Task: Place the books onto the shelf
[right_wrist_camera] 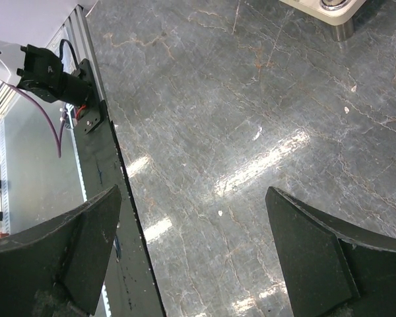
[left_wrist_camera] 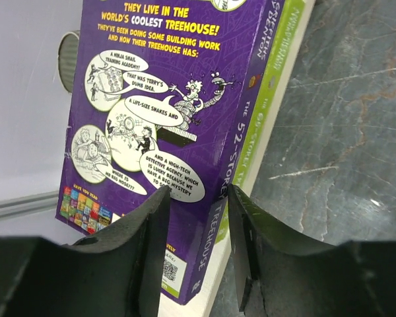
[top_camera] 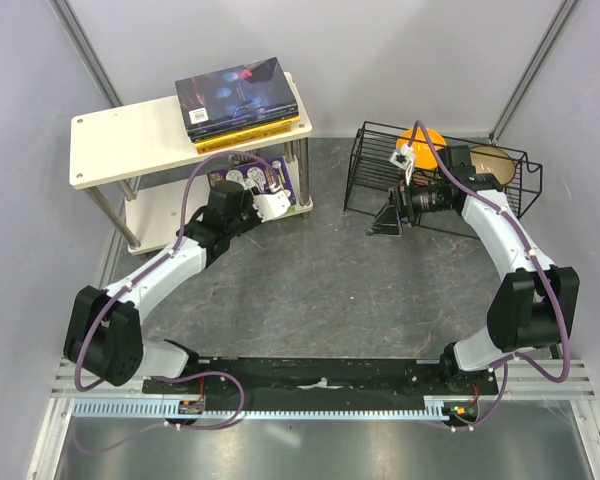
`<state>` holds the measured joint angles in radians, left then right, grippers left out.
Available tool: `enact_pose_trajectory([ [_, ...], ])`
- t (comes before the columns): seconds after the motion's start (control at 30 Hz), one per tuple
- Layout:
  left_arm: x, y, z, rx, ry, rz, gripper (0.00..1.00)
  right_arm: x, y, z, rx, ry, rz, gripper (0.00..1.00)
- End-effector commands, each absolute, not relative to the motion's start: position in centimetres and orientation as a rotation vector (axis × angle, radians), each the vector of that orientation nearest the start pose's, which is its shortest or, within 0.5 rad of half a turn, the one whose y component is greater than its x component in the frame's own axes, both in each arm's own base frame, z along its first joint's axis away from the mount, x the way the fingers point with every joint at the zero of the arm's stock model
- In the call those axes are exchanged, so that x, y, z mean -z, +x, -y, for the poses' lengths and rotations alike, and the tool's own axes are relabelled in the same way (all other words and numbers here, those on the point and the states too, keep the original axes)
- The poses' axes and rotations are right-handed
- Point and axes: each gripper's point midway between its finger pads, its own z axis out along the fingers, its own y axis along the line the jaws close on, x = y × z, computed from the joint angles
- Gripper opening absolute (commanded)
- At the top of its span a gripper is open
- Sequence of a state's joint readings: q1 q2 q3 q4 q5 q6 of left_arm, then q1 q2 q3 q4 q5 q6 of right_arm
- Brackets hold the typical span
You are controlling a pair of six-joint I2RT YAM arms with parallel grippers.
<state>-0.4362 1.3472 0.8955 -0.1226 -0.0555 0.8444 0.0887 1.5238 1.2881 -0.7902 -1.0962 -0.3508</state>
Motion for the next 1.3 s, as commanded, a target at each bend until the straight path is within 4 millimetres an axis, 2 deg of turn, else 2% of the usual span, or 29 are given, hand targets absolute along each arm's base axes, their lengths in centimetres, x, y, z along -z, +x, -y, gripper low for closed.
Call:
enact_pose_trajectory([
  [0.0,-19.5,40.8,13.3,-0.358,1.179,-1.676,0.46,-22.7,30.1,-17.8,-1.269,-0.856,-1.99,0.98],
  [0.5,-19.7,41.8,13.1,-0.371,1.159,-1.692,0.44,-22.6,30.2,-17.5,-1.268,-0.842,-1.994,0.98],
  [0.87,-19.7,41.3,13.5,-0.31,1.12,-1.699,0.46,-22.8,30.1,-16.9,-1.197,-0.847,-2.001,0.98],
  [0.93,-20.3,40.7,13.7,-0.282,1.104,-1.692,0.48,-23.0,30.1,-16.6,-1.144,-0.858,-2.004,0.98],
  [0.97,-19.9,39.9,13.9,-0.233,1.098,-1.714,0.5,-23.0,30.1,-16.4,-1.12,-0.863,-2.005,0.98],
  [1.0,-21.0,39.3,14.0,-0.214,1.08,-1.694,0.52,-23.1,29.9,-16.3,-1.098,-0.87,-2.01,0.98],
  [1.07,-20.9,37.8,14.7,-0.117,1.053,-1.708,0.59,-23.5,30.0,-15.6,-1.002,-0.902,-2.005,0.98],
  [1.1,-22.1,36.6,14.8,-0.08,1.038,-1.691,0.6,-23.5,29.7,-15.3,-0.976,-0.912,-2.016,0.98],
  [1.2,-21.8,33.2,16.2,0.096,1.03,-1.718,0.67,-24.9,29.6,-14.1,-0.827,-0.95,-1.997,0.98],
  [1.23,-23.3,31.9,16.4,0.137,1.017,-1.682,0.68,-25.3,29.7,-13.7,-0.786,-0.952,-1.994,0.98],
  [1.27,-23.2,30.5,17.2,0.234,1.01,-1.688,0.71,-26.2,30.0,-13.4,-0.741,-0.958,-1.976,0.98],
])
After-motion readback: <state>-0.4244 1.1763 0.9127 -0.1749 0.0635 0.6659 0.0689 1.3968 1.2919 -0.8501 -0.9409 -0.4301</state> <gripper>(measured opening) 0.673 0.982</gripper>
